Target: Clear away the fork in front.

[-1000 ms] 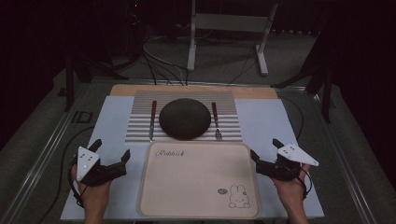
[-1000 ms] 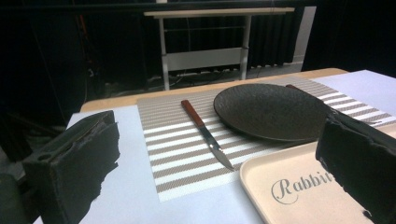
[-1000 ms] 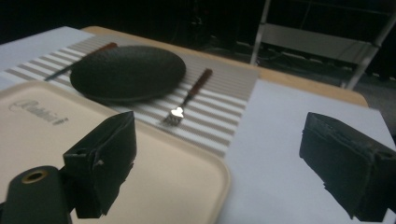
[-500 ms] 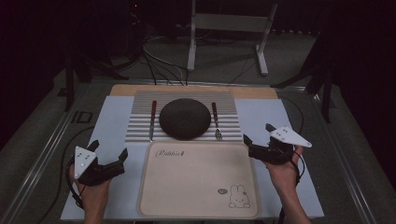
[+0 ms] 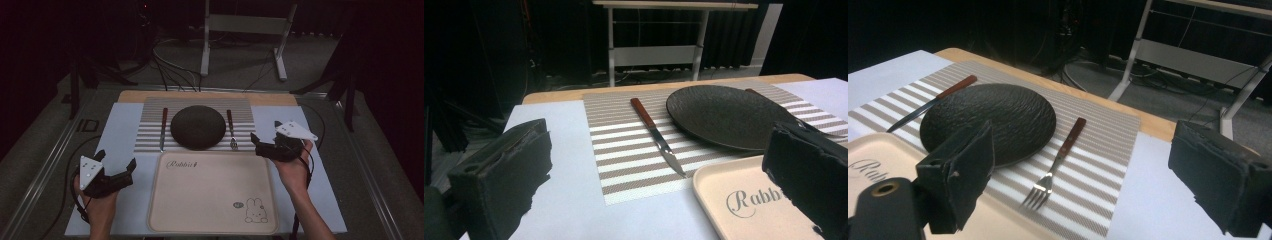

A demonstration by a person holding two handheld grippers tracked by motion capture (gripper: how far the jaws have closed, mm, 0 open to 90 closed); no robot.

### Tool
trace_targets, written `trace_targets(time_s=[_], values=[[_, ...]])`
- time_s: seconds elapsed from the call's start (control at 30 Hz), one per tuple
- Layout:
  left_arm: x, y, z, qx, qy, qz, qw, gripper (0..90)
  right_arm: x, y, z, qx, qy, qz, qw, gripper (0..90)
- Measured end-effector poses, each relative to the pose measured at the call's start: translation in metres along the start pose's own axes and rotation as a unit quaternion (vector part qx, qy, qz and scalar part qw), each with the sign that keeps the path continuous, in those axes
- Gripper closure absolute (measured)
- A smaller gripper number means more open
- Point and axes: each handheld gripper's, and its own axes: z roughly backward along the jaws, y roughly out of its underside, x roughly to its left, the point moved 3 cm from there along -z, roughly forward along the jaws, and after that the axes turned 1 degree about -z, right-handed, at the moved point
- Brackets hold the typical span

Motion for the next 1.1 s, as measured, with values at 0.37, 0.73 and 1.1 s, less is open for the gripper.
trace_targets(time_s=[0.37,0.73,1.1], values=[[-0.001,0.000,-0.001,0.006,-0.008,-0.007,0.9999,0.0,0.000,-0.024,-0.031,0.020,0.005,-0.023,0.9995,10.9],[-0.001,0.001,-0.004,0.019,-0.022,-0.013,0.9995,0.1,-0.008,-0.038,-0.066,0.048,0.018,-0.042,0.9978,10.8],[-0.002,0.002,-0.006,0.021,-0.021,-0.010,0.9995,0.1,-0.018,-0.042,-0.094,0.085,0.027,-0.063,0.9940,10.8]])
